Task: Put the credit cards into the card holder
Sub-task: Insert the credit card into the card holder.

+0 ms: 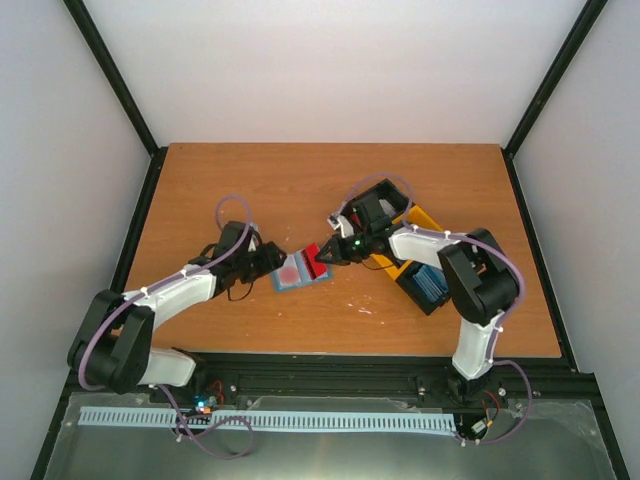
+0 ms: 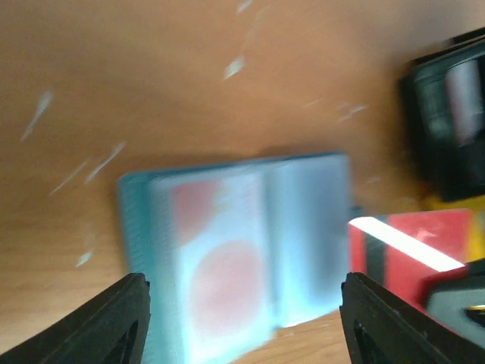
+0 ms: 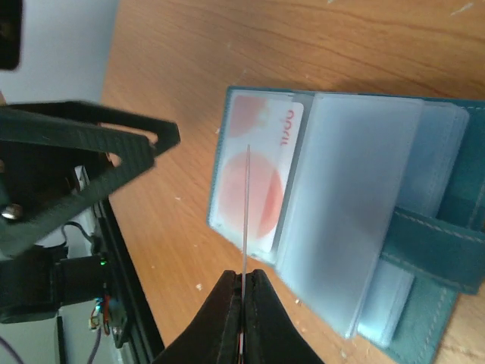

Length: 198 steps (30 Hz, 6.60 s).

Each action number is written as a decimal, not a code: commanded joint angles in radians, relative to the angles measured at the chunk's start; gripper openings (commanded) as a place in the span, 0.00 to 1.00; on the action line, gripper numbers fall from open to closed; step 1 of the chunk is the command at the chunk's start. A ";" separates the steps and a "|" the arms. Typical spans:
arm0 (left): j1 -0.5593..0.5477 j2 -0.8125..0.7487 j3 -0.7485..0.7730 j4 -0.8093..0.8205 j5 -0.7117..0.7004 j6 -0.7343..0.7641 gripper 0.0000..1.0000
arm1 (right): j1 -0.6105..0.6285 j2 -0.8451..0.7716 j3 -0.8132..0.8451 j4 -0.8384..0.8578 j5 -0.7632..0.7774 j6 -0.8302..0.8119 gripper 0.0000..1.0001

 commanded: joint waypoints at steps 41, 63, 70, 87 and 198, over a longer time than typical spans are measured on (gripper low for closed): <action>0.004 0.168 -0.088 0.025 -0.035 -0.037 0.24 | 0.060 0.213 0.132 0.015 0.133 0.126 0.03; 0.004 0.189 -0.086 0.055 -0.005 -0.022 0.24 | 0.070 0.280 0.131 0.103 -0.052 0.202 0.03; 0.004 0.188 -0.089 0.058 -0.002 -0.024 0.23 | 0.095 0.296 0.128 0.138 -0.038 0.266 0.03; 0.004 0.151 -0.118 0.085 -0.005 -0.025 0.27 | 0.131 0.226 0.145 0.061 0.107 0.193 0.28; 0.138 0.142 -0.237 0.424 0.327 -0.091 0.86 | 0.136 0.275 0.368 -0.479 0.695 -0.267 0.28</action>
